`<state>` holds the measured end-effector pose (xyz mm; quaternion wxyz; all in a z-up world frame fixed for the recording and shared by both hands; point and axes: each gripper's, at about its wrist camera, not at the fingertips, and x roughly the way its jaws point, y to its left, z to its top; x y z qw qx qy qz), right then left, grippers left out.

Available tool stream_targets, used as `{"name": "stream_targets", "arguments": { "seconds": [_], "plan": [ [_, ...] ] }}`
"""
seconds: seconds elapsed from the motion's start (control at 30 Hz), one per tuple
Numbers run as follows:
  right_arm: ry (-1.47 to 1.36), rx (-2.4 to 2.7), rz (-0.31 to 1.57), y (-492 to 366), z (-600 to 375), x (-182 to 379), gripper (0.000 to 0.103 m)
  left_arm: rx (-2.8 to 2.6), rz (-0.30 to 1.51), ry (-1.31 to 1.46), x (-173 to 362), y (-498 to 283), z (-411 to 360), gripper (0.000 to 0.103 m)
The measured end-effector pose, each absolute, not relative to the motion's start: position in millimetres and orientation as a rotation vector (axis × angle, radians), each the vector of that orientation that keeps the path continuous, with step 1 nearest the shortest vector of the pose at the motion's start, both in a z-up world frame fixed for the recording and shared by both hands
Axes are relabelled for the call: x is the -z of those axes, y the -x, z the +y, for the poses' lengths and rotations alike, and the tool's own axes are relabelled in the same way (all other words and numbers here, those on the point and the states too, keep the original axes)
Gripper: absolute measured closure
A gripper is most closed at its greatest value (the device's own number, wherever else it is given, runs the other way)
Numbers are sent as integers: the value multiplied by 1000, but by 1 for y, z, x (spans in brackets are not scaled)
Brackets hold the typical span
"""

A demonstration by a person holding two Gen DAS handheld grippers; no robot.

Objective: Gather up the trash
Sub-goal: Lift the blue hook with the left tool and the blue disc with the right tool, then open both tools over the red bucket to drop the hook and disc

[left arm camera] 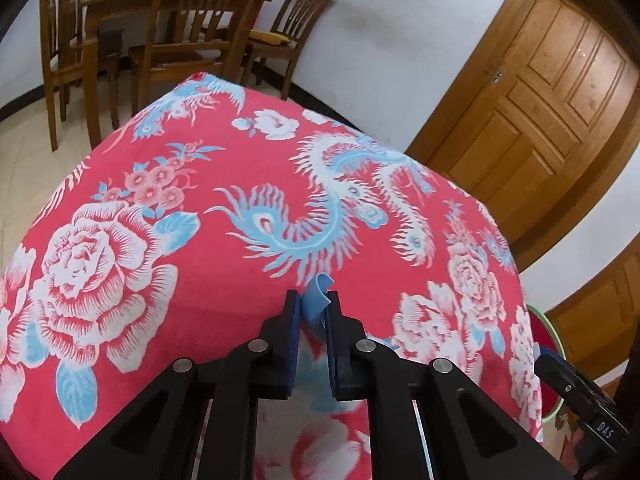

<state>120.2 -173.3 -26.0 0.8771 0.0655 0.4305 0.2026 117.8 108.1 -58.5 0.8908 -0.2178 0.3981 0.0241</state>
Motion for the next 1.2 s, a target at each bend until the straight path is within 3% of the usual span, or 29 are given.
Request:
{"name": "stream_targets", "arguments": {
  "seconds": [1.2],
  "plan": [
    [-271,-109,773,-75,-333,-12,46,268,774,271,-10,-134,-43,92]
  ]
}}
